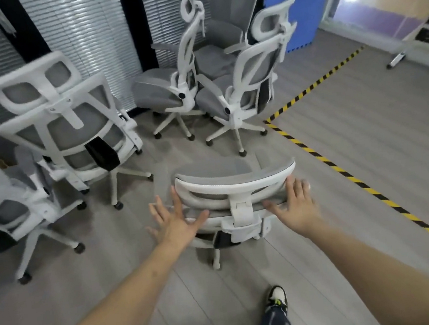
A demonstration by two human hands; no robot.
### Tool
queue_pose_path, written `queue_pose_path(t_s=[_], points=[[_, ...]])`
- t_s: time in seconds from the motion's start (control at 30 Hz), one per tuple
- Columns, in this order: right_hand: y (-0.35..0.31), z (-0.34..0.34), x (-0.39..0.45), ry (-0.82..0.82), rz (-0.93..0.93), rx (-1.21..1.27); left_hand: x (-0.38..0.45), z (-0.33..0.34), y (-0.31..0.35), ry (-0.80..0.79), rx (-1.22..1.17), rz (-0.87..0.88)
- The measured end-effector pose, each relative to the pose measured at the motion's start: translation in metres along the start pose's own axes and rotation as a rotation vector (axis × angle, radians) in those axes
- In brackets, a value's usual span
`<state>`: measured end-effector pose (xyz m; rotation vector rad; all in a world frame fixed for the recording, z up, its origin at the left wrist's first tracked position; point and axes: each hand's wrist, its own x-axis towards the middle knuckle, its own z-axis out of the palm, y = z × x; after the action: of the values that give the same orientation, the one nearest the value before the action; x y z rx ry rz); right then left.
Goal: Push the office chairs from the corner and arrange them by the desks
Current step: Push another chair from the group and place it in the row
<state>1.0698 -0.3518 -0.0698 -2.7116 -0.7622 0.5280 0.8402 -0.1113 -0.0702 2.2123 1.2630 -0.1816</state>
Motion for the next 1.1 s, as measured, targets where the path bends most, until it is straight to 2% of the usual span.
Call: queue_pose_path(t_s=[0.23,0.53,0.9,1.1], points=[[0.004,0.013,-0.074,0.033,0.196,0.032,-0.002,-0.006,-0.004,-0.114,0.043,0.116],[0.051,0.007,-0.137,0.020,0.394,0.028,-0.017,0.020,0.051,-0.238,0.121,0.313],[0.166,-0.038,-0.185,0.087,0.678,0.146,-0.045,0.082,0.188,-0.447,0.152,0.478],[0.241,-0.067,-0.180,0.132,0.777,0.286,-0.049,0.129,0.288,-0.464,0.165,0.568]])
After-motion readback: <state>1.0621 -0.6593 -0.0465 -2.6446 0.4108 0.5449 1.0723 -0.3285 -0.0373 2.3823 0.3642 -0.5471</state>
